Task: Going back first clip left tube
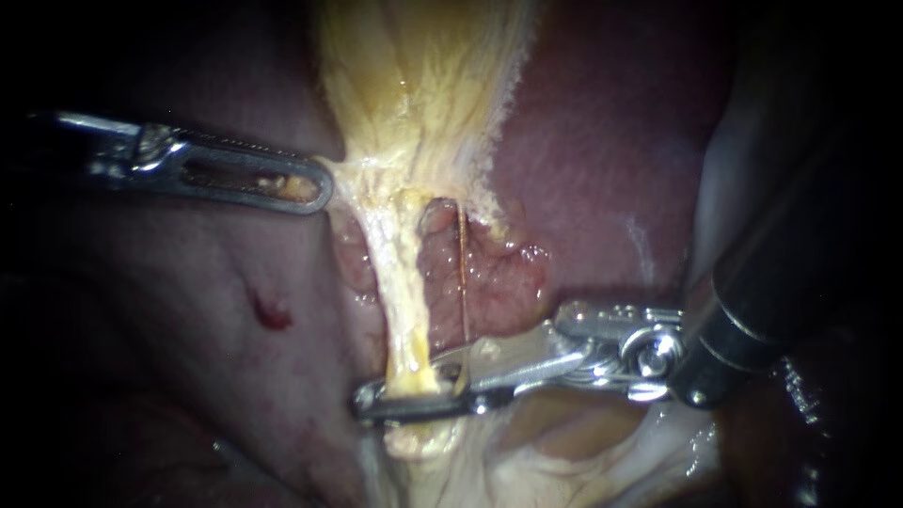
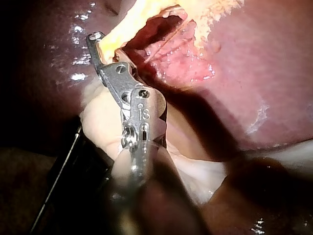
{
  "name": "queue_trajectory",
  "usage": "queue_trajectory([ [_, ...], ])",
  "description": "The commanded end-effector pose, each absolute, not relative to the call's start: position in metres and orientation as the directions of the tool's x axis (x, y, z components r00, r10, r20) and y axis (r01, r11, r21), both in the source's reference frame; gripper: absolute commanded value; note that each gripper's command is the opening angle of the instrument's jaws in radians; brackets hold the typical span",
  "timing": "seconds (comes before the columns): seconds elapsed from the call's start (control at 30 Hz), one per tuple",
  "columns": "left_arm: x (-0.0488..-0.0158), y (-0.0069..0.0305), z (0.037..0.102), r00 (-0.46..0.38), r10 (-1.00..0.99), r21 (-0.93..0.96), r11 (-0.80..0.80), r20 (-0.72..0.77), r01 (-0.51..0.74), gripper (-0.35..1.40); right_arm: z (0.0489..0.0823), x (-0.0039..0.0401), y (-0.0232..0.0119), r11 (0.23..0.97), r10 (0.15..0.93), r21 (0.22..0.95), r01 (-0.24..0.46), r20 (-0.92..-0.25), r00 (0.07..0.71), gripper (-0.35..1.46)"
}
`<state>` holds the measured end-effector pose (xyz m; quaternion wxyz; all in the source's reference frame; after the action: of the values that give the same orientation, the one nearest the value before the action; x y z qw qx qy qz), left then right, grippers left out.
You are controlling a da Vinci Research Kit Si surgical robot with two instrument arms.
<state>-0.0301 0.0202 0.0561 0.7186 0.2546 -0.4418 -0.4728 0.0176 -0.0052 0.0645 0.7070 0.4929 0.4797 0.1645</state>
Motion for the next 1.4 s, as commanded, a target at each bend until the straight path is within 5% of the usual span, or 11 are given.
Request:
queue_trajectory([
  [0.03,-0.0301,0.0202,0.0561,0.163,-0.904,0.784,0.423,0.394,0.455,-0.35,0.0646,0.0177,-0.0052,0.461,0.705,0.855,0.239,-0.516,0.486,-0.35],
  [0.23,-0.0301,0.0202,0.0561,0.163,-0.904,0.784,0.423,0.394,0.455,-0.35,0.0648,0.0176,-0.0052,0.460,0.703,0.854,0.242,-0.517,0.488,-0.35],
  [0.37,-0.0301,0.0201,0.0560,0.162,-0.905,0.784,0.423,0.394,0.455,-0.35,0.0650,0.0179,-0.0052,0.477,0.701,0.847,0.234,-0.527,0.481,0.19],
  [0.5,-0.0301,0.0201,0.0560,0.162,-0.905,0.784,0.423,0.394,0.455,-0.35,0.0653,0.0187,-0.0049,0.549,0.682,0.807,0.215,-0.582,0.443,0.45],
  [1.07,-0.0302,0.0200,0.0559,0.162,-0.905,0.783,0.423,0.394,0.455,-0.35,0.0685,0.0191,-0.0029,0.766,0.519,0.609,0.208,-0.776,0.359,0.50],
  [1.4,-0.0301,0.0200,0.0559,0.162,-0.905,0.783,0.423,0.394,0.455,-0.35,0.0685,0.0158,-0.0026,0.799,0.471,0.558,0.222,-0.812,0.345,0.50],
])
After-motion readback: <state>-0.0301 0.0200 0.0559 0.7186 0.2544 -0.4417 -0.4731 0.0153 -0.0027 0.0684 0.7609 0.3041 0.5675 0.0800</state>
